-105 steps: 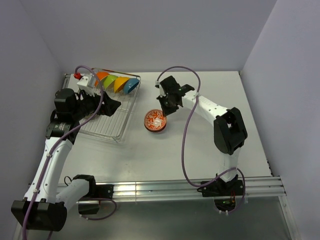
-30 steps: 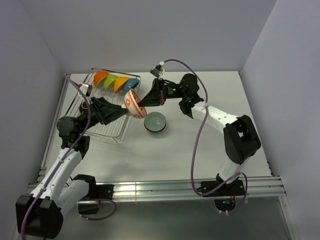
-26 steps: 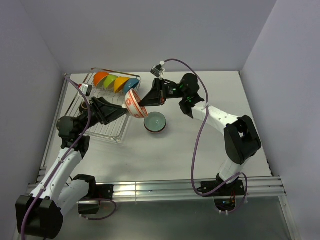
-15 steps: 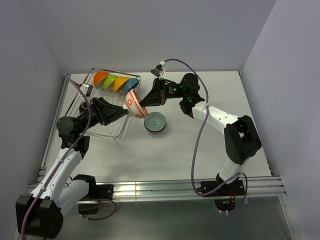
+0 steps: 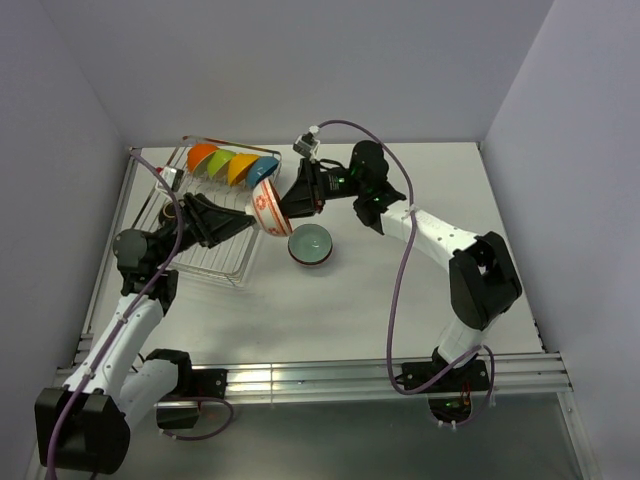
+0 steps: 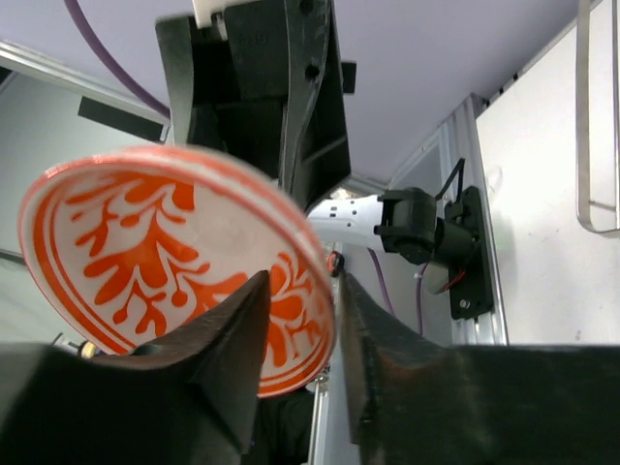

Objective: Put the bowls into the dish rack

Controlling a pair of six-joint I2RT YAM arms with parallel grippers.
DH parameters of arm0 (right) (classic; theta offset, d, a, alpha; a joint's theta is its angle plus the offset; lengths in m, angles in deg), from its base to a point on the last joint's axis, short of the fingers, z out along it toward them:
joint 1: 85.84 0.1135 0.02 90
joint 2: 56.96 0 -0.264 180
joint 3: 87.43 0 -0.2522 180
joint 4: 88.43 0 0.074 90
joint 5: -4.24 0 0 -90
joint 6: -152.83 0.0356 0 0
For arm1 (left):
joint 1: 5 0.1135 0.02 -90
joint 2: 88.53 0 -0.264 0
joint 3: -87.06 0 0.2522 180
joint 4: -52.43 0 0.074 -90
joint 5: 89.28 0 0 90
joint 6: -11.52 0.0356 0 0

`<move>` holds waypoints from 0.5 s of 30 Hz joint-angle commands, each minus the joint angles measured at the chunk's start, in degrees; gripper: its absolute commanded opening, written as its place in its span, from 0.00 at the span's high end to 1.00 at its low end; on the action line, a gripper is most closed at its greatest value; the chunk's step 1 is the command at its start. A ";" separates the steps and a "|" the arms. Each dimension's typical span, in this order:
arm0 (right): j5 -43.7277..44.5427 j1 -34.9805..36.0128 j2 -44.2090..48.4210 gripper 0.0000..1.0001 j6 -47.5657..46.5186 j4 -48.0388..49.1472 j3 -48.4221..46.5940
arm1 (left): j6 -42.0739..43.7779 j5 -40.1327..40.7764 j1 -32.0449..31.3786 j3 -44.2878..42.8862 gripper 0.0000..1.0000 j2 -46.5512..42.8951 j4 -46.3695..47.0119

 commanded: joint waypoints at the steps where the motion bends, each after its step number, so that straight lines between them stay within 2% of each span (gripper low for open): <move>1: 0.70 0.60 0.86 0.55 -3.21 -4.24 -3.14 | -1.05 0.32 2.23 -3.00 1.00 0.09 3.72; 7: 1.49 0.25 0.42 0.50 -3.48 -5.03 -3.58 | -1.14 0.41 4.25 -2.91 1.00 0.62 2.57; 10: 2.37 -0.28 0.24 0.41 -6.11 -9.15 -4.02 | -0.79 -0.29 5.48 -3.17 1.00 1.14 1.43; 11: 2.89 -0.89 0.42 0.34 -7.68 -10.30 -4.02 | -0.71 -0.55 6.79 -3.35 1.00 1.32 0.65; 13: 4.21 -1.68 0.60 0.29 -9.71 -14.78 -4.20 | 0.60 -2.13 7.94 -3.96 1.00 2.11 -1.54; 14: 4.74 -2.29 0.86 0.26 -11.55 -15.83 -4.11 | 1.92 -2.83 11.08 -5.27 1.00 2.37 -3.47; 15: 5.61 -3.43 1.03 0.23 -13.13 -19.50 -4.11 | 3.93 -3.19 12.15 -6.42 1.00 2.98 -10.45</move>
